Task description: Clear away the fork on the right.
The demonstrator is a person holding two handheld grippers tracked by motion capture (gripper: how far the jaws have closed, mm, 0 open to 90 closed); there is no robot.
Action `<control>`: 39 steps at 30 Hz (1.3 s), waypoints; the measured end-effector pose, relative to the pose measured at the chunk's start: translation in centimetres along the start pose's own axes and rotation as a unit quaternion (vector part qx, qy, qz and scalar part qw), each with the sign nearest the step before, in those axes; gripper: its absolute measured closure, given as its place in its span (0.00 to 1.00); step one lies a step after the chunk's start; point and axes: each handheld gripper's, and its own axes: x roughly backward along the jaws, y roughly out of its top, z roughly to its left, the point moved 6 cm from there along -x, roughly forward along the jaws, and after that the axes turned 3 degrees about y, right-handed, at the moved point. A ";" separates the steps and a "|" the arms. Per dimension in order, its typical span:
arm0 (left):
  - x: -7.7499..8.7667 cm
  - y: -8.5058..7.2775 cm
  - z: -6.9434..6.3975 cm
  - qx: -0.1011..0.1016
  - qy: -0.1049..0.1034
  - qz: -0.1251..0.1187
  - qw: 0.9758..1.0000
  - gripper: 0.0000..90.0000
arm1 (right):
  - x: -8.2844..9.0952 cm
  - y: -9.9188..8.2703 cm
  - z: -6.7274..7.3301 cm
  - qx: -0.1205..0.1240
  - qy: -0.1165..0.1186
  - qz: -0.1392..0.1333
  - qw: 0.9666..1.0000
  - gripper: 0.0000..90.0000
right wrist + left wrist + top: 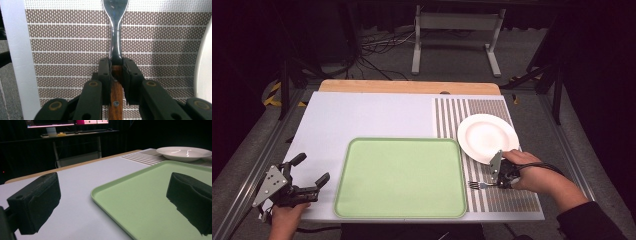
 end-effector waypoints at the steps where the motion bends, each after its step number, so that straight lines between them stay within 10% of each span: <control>1: 0.0 0.0 0.0 0.000 0.000 0.000 1.000 0.00 | 0.0 0.0 0.0 0.002 0.000 0.001 1.000 0.87; 39: 0.0 0.1 0.0 0.001 0.000 -0.002 1.000 0.00 | 6.0 4.3 -0.3 0.027 -0.057 -0.041 0.997 0.87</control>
